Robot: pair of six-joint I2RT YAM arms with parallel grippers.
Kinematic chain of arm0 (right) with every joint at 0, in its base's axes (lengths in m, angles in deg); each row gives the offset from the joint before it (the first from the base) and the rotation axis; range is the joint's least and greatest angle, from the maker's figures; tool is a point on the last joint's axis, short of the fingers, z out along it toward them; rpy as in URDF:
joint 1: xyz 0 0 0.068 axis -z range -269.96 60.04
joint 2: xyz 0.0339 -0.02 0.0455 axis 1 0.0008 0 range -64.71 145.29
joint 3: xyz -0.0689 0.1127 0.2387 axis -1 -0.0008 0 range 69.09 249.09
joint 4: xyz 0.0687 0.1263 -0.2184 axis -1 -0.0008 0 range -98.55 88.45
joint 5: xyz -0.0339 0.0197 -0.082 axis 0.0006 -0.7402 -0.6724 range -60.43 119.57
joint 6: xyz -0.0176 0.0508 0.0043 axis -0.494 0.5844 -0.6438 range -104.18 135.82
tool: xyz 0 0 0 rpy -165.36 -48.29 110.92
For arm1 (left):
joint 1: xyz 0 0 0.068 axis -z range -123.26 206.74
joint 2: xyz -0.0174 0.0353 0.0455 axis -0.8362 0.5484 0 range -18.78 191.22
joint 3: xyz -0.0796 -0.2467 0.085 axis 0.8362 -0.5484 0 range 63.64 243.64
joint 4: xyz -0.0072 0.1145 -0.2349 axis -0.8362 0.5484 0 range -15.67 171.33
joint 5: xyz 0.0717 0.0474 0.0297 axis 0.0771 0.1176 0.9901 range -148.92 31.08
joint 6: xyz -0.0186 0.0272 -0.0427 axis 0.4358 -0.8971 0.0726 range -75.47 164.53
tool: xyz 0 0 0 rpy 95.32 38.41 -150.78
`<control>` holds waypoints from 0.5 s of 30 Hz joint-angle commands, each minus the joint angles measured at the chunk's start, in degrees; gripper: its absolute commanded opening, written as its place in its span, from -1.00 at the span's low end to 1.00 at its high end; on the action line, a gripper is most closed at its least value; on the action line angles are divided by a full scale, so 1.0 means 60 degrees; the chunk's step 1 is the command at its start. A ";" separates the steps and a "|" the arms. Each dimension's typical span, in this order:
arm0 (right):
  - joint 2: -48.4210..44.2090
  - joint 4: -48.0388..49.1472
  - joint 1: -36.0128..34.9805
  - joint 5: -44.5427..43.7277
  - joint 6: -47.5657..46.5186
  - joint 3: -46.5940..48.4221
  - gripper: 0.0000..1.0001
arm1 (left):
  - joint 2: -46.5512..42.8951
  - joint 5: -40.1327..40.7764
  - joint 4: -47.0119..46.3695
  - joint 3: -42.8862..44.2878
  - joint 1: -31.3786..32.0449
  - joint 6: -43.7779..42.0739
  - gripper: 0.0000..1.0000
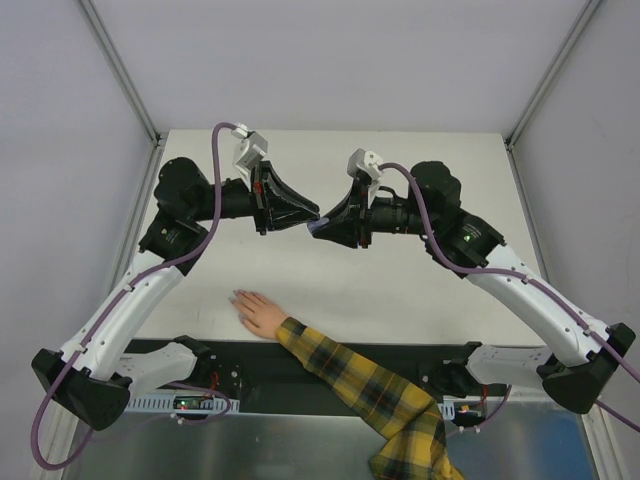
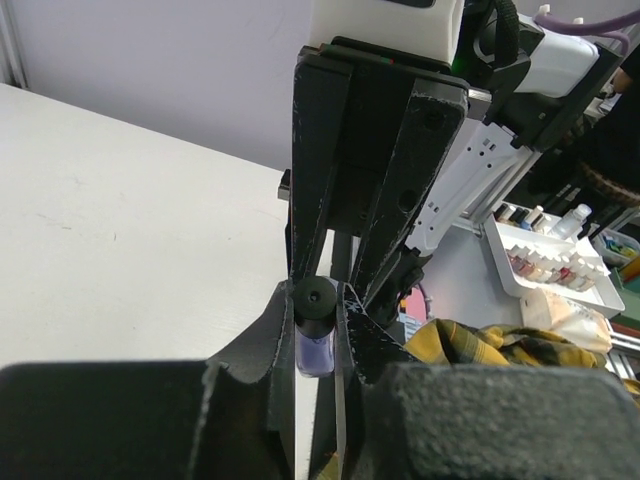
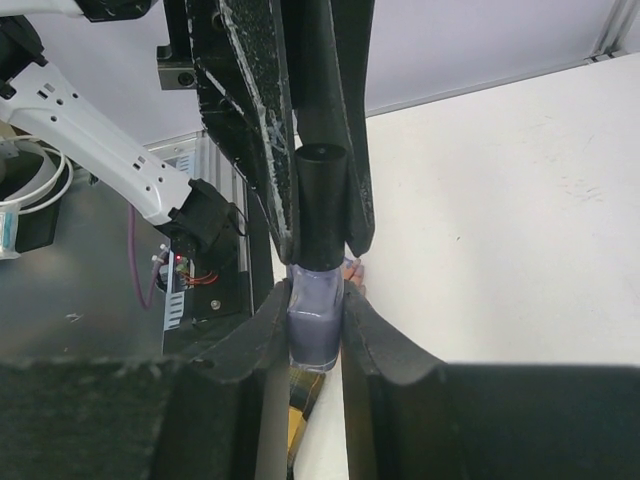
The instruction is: Paint the nails
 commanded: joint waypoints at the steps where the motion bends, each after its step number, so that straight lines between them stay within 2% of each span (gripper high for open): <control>1: -0.0128 -0.0048 -0.0020 -0.1050 0.0005 0.0250 -0.68 | -0.0025 0.0024 -0.0452 0.0247 -0.0025 -0.0232 -1.00; 2: -0.0129 -0.0281 -0.0020 -0.1390 0.0005 0.0265 -0.30 | -0.0054 0.0155 -0.0409 0.0174 -0.0025 -0.0305 -1.00; 5: -0.0304 -0.0781 -0.0020 -0.2446 -0.0053 0.0207 0.18 | -0.0157 0.0960 -0.0044 0.0012 -0.0025 -0.0758 -1.00; 9: -0.0830 -0.1323 -0.0020 -0.3573 -0.0068 -0.0173 0.39 | -0.0099 0.2584 0.0514 -0.0192 -0.0025 -0.1592 -1.00; 10: -0.0991 -0.1469 -0.0020 -0.4011 -0.0053 -0.0464 0.43 | -0.0070 0.3473 0.0543 -0.0411 -0.0025 -0.1711 -1.00; 15: -0.2236 -0.1690 -0.0006 -0.4733 0.0034 -0.1491 0.43 | 0.0324 0.6451 0.0325 -0.1188 -0.0025 -0.2647 -1.00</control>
